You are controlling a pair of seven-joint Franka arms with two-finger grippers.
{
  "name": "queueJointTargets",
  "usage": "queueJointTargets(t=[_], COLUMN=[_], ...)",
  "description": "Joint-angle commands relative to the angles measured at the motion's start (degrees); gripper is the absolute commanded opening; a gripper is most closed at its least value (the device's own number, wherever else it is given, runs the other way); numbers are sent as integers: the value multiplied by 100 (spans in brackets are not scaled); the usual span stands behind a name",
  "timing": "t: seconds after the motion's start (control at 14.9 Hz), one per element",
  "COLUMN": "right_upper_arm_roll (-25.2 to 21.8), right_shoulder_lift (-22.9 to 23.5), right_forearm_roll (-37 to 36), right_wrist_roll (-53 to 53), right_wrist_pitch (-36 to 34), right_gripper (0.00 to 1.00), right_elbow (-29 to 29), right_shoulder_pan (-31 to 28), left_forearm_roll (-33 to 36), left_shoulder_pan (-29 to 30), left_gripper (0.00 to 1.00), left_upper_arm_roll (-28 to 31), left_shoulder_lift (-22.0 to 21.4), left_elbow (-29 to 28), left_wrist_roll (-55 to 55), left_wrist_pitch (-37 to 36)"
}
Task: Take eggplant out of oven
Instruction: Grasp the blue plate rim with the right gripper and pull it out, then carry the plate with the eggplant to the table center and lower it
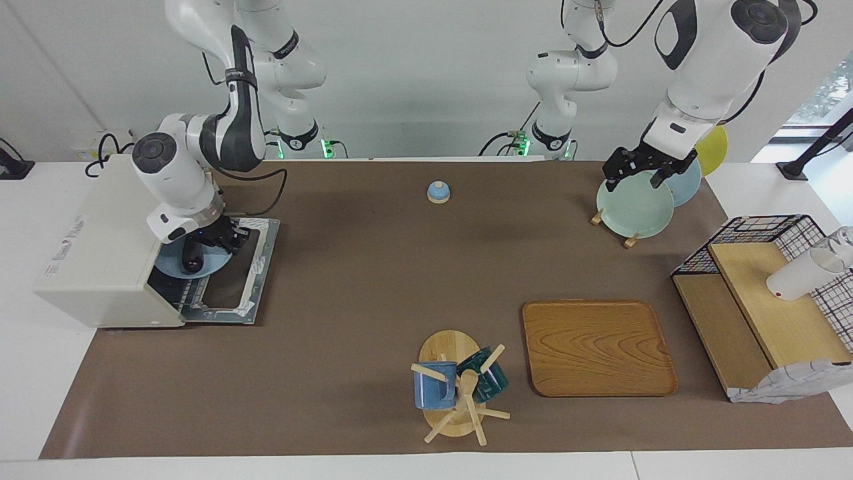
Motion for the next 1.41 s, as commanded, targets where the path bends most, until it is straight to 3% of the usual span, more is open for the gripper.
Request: queueJointTargets(t=[0.0, 0.4, 0.54, 0.74, 0.87, 1.14, 1.34], right_upper_arm_roll=[44, 44, 79, 132, 176, 588, 598], right_shoulder_lift=[133, 405, 975, 2230, 2847, 2946, 2920], right_forearm_roll=[-309, -442, -381, -179, -91, 233, 488], right_wrist_roll=[133, 1625, 2240, 3277, 3963, 4782, 4827], right_wrist_pitch=[-605, -1159, -1650, -2240, -2137, -891, -22], right_gripper=[0, 0, 0, 0, 0, 0, 0], right_elbow=[614, 1404, 2325, 3880, 4515, 4422, 3905], right_shoulder_pan=[664, 2263, 2685, 3397, 3775, 3918, 3944], left_forearm_roll=[23, 23, 23, 23, 23, 23, 23], left_shoulder_pan=[91, 100, 91, 91, 91, 100, 100], left_gripper=[100, 100, 100, 100, 100, 100, 100], left_upper_arm_roll=[-50, -50, -50, -50, -50, -50, -50], left_shoulder_lift=[-122, -122, -122, -122, -122, -122, -122], left_elbow=[-84, -75, -75, -75, -75, -75, -75], left_wrist_roll=[30, 30, 30, 30, 30, 30, 30], left_wrist_pitch=[-34, -34, -34, -34, -34, -34, -34])
